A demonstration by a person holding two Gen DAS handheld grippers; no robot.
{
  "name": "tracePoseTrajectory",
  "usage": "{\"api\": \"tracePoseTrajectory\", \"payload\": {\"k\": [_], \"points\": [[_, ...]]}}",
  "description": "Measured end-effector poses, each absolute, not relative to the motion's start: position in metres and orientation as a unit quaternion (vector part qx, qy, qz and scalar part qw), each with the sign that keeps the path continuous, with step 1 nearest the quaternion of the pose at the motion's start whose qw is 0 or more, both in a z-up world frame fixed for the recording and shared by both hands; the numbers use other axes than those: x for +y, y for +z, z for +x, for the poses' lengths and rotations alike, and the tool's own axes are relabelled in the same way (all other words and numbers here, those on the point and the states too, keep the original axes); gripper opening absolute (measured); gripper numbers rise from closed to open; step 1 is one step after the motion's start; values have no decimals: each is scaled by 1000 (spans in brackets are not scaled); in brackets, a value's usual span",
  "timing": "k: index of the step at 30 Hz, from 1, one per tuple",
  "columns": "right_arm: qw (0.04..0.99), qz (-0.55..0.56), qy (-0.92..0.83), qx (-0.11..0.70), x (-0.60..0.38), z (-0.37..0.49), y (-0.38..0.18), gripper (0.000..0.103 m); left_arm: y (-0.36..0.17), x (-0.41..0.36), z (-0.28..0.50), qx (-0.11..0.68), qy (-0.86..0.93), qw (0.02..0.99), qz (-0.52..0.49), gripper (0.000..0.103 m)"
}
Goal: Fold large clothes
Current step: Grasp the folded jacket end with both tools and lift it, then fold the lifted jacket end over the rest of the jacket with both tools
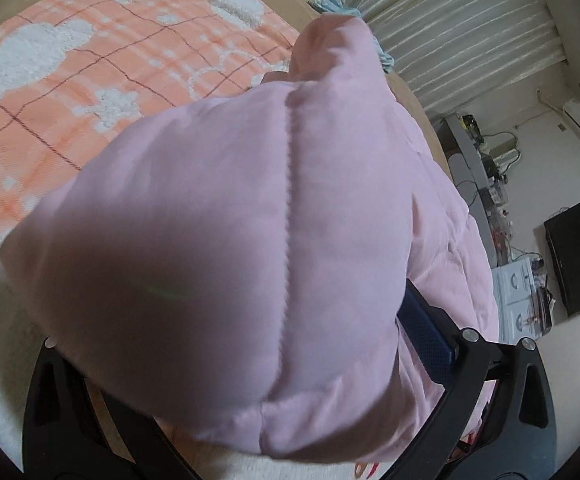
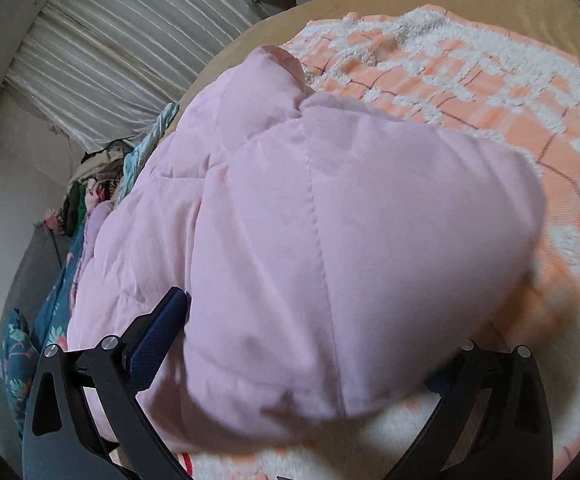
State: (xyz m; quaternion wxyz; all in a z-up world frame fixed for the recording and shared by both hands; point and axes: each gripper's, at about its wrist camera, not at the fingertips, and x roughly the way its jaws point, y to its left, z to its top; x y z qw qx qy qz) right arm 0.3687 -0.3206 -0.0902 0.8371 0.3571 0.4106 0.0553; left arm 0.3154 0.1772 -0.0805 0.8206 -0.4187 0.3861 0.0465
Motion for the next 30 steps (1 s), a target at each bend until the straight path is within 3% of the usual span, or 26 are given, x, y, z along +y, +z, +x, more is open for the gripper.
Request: {"api": "tracePoseTrajectory", "payload": {"k": [8, 10, 11, 13, 16, 23, 30], "points": [[846, 360, 71, 386, -317, 381, -96, 98, -80, 174, 316, 367, 46, 836, -406, 95], [849, 356, 78, 383, -316, 383, -95, 88, -76, 171, 316, 365, 49, 842, -395, 93], [852, 349, 87, 380, -315, 383, -93, 84, -73, 170, 316, 364, 51, 846, -386, 89], [862, 329, 96, 374, -310, 383, -86, 66, -65, 164, 317, 364, 59, 858, -358, 81], [885, 272, 104, 363, -299, 379, -70, 51, -52, 155, 317, 366, 66, 870, -323, 68], [902, 206, 104, 366, -284, 381, -54, 43, -34, 144, 316, 367, 63, 887, -272, 48], [914, 149, 104, 362, -270, 376, -44, 38, -21, 137, 316, 362, 60, 900, -236, 37]]}}
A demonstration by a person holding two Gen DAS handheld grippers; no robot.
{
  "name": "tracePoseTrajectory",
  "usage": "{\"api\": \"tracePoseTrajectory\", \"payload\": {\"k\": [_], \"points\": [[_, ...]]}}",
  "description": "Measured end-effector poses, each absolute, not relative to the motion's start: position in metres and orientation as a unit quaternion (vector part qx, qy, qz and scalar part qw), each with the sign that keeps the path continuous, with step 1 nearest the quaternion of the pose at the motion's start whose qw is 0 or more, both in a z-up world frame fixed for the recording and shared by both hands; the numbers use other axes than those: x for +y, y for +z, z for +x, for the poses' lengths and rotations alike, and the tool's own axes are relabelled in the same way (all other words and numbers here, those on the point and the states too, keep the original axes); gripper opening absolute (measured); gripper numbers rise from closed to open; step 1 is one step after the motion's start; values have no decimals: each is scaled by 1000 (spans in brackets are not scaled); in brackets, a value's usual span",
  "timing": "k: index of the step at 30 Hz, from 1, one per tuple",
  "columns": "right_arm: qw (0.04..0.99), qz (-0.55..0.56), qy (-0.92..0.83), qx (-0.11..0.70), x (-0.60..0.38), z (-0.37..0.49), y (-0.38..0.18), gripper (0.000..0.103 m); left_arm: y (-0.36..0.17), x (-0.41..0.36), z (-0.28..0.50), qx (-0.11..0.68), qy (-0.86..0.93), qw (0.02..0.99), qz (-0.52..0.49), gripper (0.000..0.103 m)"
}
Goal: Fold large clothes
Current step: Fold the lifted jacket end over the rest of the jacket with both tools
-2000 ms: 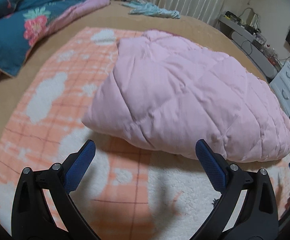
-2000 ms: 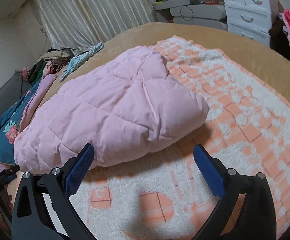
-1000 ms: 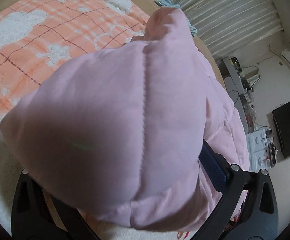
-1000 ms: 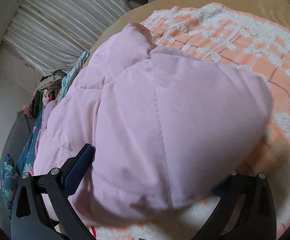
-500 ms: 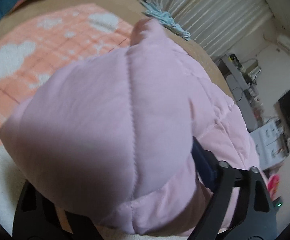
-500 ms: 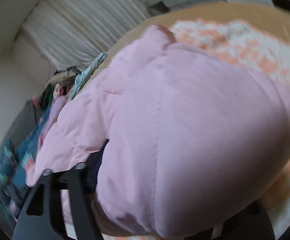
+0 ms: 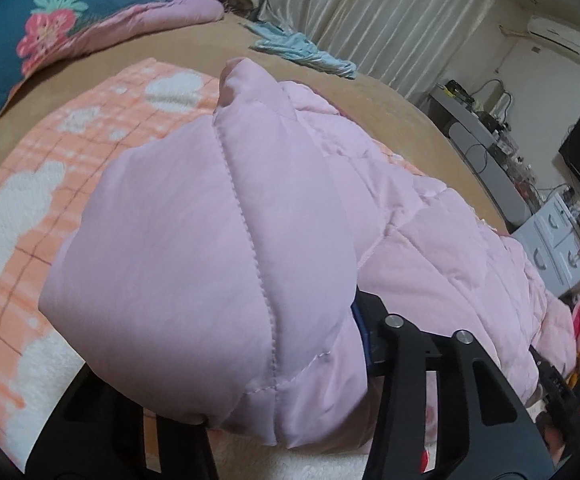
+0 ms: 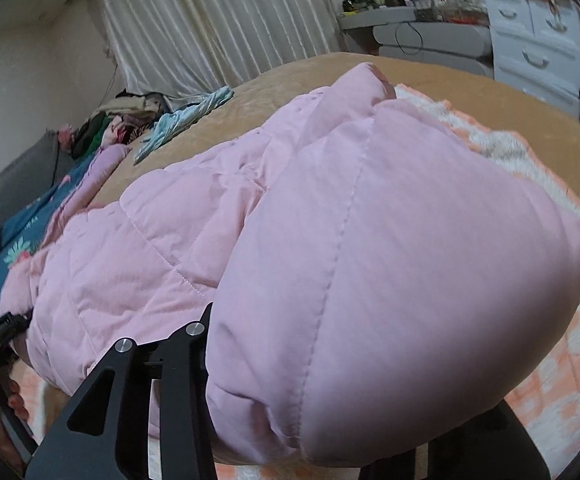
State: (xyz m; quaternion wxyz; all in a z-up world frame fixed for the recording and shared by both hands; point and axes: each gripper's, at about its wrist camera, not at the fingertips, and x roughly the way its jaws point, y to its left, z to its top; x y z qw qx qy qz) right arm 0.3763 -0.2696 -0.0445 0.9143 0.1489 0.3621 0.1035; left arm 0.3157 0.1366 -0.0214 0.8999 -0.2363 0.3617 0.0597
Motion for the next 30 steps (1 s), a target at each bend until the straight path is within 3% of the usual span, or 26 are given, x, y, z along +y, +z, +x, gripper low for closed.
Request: {"api": "tracePoseTrajectory", "payload": {"k": [10, 20, 30], "points": [[932, 81, 122, 331, -259, 353, -15, 31, 5, 138, 299, 355, 54, 912, -197, 33], [936, 36, 169, 305, -253, 298, 26, 30, 41, 137, 251, 348, 61, 921, -164, 32], [933, 33, 182, 309, -262, 242, 32, 30, 54, 134, 197, 345, 57, 924, -152, 32]]}}
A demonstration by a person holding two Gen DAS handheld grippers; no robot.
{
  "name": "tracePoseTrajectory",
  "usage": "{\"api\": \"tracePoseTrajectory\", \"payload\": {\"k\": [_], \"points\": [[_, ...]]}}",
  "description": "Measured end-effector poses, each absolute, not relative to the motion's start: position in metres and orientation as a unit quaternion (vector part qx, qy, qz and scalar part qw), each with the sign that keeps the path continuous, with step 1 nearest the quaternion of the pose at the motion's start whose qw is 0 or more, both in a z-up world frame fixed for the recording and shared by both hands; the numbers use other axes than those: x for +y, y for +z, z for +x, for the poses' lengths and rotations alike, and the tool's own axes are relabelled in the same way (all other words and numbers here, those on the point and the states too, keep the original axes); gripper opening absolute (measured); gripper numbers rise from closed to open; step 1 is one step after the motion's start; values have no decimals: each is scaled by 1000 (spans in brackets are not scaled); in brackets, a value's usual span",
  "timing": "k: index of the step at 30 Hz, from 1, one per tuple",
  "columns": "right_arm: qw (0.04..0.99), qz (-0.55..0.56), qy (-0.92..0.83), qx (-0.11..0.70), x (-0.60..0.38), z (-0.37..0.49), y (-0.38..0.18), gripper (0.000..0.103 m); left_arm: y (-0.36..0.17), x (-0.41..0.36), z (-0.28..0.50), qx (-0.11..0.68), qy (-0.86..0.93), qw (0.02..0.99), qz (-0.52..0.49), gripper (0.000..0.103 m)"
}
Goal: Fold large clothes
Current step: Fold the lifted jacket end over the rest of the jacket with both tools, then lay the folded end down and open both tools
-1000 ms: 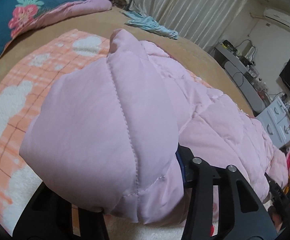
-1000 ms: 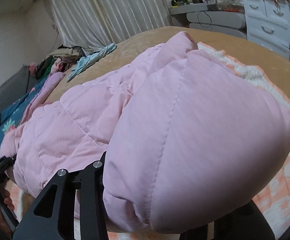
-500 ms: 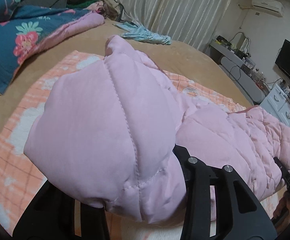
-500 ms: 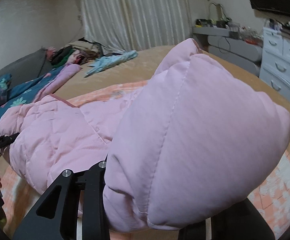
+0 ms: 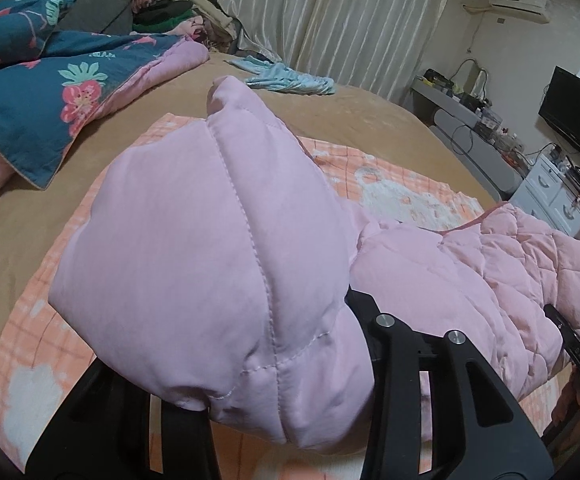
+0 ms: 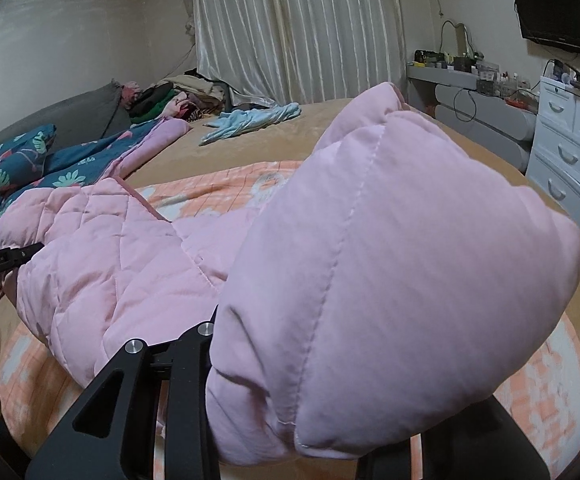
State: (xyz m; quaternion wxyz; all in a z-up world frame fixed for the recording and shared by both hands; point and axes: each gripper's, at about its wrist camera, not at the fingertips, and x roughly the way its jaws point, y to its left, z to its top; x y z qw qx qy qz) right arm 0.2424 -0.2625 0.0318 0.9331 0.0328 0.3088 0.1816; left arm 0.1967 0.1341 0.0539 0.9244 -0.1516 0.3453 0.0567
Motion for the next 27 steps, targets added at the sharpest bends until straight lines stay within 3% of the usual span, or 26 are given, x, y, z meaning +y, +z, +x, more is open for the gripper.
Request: {"api": "tracePoseTrajectory", "payload": {"k": [17, 23, 27], "points": [[919, 71, 163, 351, -283, 185, -9, 32, 14, 128, 135, 370, 67, 916, -139, 37], [903, 114, 142, 390, -289, 187, -33, 40, -8, 133, 126, 373, 75, 913, -150, 46], [886, 160, 130, 415, -298, 190, -50, 53, -17, 136, 124, 375, 78, 910, -158, 55]]}}
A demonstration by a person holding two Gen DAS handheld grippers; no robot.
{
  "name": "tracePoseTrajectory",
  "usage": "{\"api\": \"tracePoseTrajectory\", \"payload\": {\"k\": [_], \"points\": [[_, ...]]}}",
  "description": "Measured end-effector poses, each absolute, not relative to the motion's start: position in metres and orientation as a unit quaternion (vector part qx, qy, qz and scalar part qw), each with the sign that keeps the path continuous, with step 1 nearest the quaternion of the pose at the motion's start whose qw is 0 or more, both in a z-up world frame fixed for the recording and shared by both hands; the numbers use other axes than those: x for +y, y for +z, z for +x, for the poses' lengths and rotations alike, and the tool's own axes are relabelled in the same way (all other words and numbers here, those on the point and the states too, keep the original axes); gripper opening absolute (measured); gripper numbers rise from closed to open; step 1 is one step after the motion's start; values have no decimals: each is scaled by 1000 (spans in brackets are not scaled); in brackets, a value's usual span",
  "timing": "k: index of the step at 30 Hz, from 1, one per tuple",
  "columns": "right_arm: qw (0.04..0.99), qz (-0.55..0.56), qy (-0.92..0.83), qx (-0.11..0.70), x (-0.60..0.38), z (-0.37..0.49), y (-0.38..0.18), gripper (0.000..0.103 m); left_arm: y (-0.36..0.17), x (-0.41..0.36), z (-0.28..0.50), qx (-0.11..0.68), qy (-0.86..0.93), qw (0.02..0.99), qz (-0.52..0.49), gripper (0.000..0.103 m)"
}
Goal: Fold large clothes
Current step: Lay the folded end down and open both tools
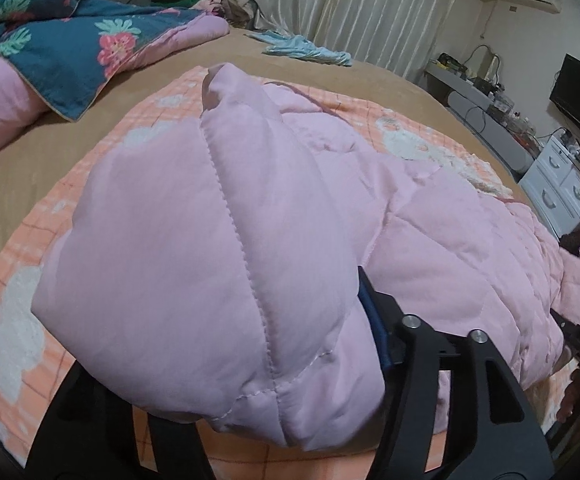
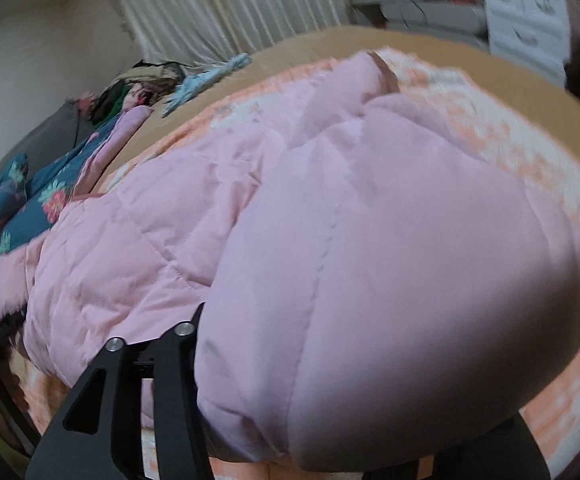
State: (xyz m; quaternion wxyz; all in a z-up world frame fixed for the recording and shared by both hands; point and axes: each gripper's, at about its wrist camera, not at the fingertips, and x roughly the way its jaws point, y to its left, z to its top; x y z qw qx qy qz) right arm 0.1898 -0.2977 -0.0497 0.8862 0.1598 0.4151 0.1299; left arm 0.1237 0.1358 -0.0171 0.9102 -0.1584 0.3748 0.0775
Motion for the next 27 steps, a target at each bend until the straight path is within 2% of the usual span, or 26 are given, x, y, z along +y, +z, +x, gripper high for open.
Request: {"api": "tracePoseTrajectory", "payload": {"k": [2, 4, 10, 11, 18, 27], "points": [[876, 189, 127, 425, -306, 190, -57, 61, -20, 136, 122, 378, 79, 908, -162, 60], [871, 204, 120, 429, -312, 187, -62, 78, -23, 139, 119, 381, 79, 905, -172, 66], [862, 235, 109, 436, -327, 173, -65, 97, -31, 151, 109, 392, 83, 897, -186, 88], [863, 234, 105, 435, -329, 169, -64, 97, -32, 152, 106, 393, 85, 897, -187, 94], [876, 206, 94, 426, -342, 140, -54, 99, -21, 156, 79, 398, 88, 893, -190, 94], [914, 126, 74, 378, -342, 92, -14, 99, 13, 150, 45, 378, 99, 906, -160, 94]]}}
